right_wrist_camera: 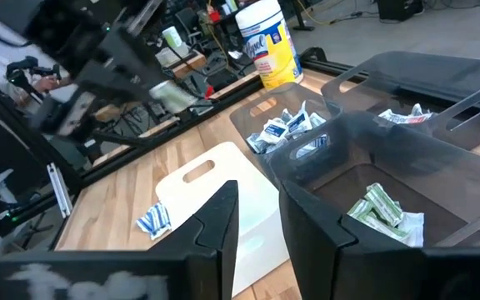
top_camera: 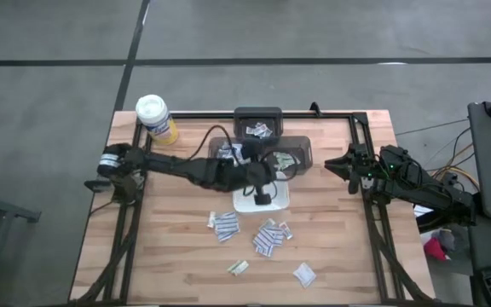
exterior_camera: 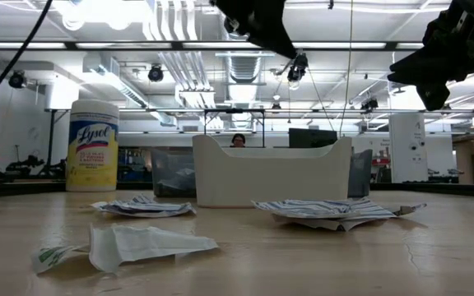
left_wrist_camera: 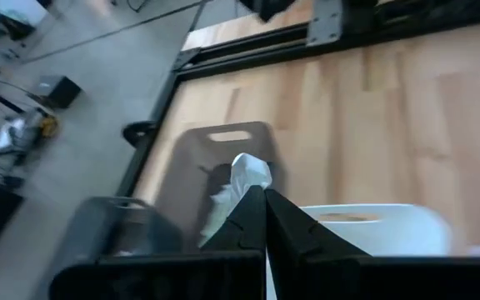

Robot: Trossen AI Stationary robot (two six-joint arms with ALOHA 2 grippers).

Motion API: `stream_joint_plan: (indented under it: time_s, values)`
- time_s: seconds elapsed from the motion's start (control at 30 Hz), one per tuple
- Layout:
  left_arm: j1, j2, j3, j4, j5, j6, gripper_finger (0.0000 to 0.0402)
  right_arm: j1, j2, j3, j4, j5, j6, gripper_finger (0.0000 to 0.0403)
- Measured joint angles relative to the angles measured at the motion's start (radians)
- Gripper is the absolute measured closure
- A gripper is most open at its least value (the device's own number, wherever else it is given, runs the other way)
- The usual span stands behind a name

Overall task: Pick & Place First Aid Supplies
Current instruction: Put the green bandage into the bottom right black bin

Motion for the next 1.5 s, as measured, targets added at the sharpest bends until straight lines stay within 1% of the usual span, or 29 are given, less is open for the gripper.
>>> stream_joint_plan:
  time_s: [0.23,0.4,0.67,0.73,0.87,1.03,1.2,1.4,1.5]
  values:
    - [0.096,0.001,0.000,0.000,0.051,0.131,0.0402,0.000,0.001,0.000,0.000,0.000,0.000,0.0329]
    - [0.153,0.001,0.000,0.000,0.110,0.197,0.0402,0.000,0.001,0.000,0.000,0.000,0.000,0.0335]
    - [0.229,0.016,0.017,-0.003,0.189,0.210,0.0402,0.000,0.001,0.000,0.000,0.000,0.000,0.0324]
    - [0.241,0.040,0.042,-0.003,0.218,0.210,0.0402,0.000,0.001,0.000,0.001,0.000,0.000,0.0321]
    - [0.252,0.105,0.111,-0.042,0.221,0.224,0.0402,0.000,0.001,0.000,0.002,0.000,0.002,0.0316]
    - [0.257,0.209,0.235,-0.157,0.221,0.257,0.0402,0.000,0.002,0.000,0.002,0.000,0.003,0.0314]
    - [0.271,0.310,0.335,-0.269,0.222,0.259,0.0402,0.000,0.003,0.000,0.002,0.000,0.003,0.0322]
    - [0.288,0.385,0.415,-0.351,0.253,0.261,0.0401,0.000,0.004,0.000,0.001,0.000,0.003,0.0333]
    - [0.298,0.400,0.419,-0.357,0.273,0.259,0.0401,0.000,0.004,0.000,0.002,0.000,0.003,0.0335]
